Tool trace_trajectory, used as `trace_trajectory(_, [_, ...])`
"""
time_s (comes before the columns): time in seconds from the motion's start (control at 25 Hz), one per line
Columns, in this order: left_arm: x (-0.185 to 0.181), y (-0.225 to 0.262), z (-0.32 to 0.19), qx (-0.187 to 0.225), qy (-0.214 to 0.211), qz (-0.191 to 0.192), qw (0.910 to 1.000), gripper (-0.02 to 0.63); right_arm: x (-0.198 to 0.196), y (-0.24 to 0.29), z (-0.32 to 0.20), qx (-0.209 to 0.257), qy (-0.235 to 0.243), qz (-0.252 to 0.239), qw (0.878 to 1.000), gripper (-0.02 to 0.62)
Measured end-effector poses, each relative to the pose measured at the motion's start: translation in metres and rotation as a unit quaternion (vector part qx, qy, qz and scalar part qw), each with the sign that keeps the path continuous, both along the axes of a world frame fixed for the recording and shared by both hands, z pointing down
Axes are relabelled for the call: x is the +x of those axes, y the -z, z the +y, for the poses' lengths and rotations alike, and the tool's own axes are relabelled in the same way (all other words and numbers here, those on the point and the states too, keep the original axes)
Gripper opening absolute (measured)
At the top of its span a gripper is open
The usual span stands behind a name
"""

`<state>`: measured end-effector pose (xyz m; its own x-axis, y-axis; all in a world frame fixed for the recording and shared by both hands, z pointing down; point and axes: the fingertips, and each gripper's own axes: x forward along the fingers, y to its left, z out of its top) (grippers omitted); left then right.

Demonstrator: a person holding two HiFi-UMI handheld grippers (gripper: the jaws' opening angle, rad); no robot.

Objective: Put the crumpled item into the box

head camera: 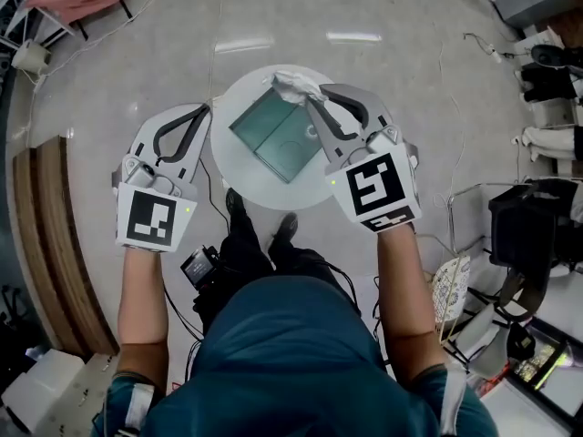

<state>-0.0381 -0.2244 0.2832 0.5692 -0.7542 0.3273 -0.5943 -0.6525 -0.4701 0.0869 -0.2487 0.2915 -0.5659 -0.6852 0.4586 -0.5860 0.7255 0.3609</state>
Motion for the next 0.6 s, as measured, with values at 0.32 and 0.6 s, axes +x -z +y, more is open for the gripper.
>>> trace_trajectory(0.32, [-0.01,-0.035,-0.025,-0.025,-0.009,0.005,0.9996,0.018,-0.013,-0.043,-0.023,-0.03,0.0,0.01,0.999,0.074])
trace_trajectory(0.6, [-0.014,-0.075,-0.04,-0.051,-0.011,0.013,0.9986,0.018,-0.023,-0.089,-0.038,-0.062,0.004,0.016,0.998,0.074])
